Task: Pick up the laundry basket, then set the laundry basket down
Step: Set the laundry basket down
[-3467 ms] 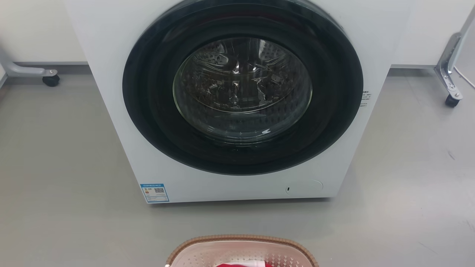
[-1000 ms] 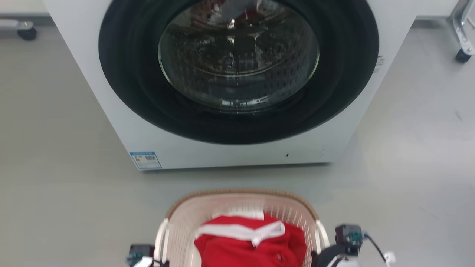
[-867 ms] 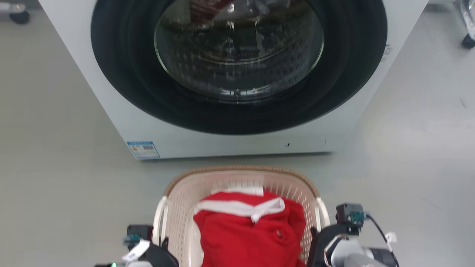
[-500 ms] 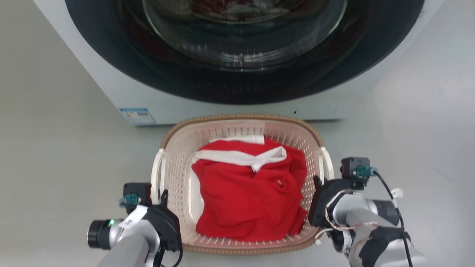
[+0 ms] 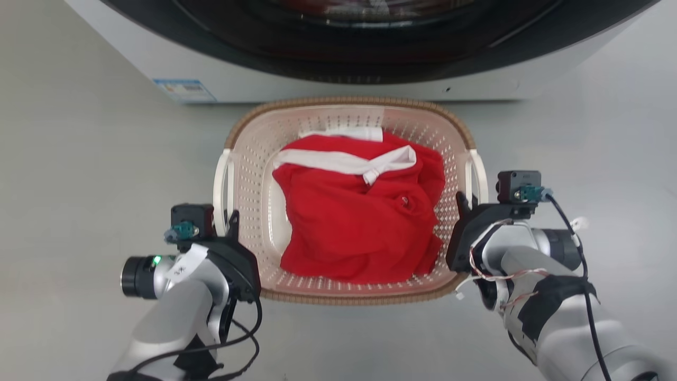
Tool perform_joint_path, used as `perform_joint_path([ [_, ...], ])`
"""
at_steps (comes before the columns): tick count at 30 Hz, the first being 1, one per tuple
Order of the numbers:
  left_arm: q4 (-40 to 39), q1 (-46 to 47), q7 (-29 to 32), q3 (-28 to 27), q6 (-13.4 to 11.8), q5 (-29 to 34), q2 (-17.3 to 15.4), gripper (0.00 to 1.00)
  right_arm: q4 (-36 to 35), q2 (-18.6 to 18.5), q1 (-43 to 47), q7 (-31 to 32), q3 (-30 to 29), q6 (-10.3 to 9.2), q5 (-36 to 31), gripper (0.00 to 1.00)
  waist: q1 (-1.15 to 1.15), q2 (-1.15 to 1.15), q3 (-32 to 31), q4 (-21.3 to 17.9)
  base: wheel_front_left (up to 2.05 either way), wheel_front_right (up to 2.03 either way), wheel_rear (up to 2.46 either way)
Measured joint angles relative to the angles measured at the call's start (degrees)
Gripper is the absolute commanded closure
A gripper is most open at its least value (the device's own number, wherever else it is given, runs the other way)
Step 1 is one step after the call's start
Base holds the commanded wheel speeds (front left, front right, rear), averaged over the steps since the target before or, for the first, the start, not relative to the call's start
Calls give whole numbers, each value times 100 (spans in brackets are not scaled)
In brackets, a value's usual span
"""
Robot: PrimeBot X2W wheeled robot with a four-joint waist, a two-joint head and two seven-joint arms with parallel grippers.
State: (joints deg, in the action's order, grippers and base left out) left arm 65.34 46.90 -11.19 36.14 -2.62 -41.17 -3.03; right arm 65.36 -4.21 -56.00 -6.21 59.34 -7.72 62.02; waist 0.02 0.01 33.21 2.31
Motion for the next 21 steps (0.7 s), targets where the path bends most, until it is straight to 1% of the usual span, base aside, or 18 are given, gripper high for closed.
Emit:
perform_joint_path([
  [4,-35,232,-1,0,-42,44,23,100,40,-35,-228,-49,-5,0,-25,100,0,0,342,57,0,0,0],
  [14,-98,808,-54,-14,-42,93,34,100,129,-110,-808,-202,-45,0,-114,100,0,0,1185,186,0,0,0],
  [21,-66,976,-111,-20,-42,145,57,100,212,-114,-946,-348,-62,16,-148,100,-1,0,1698,276,0,0,0],
])
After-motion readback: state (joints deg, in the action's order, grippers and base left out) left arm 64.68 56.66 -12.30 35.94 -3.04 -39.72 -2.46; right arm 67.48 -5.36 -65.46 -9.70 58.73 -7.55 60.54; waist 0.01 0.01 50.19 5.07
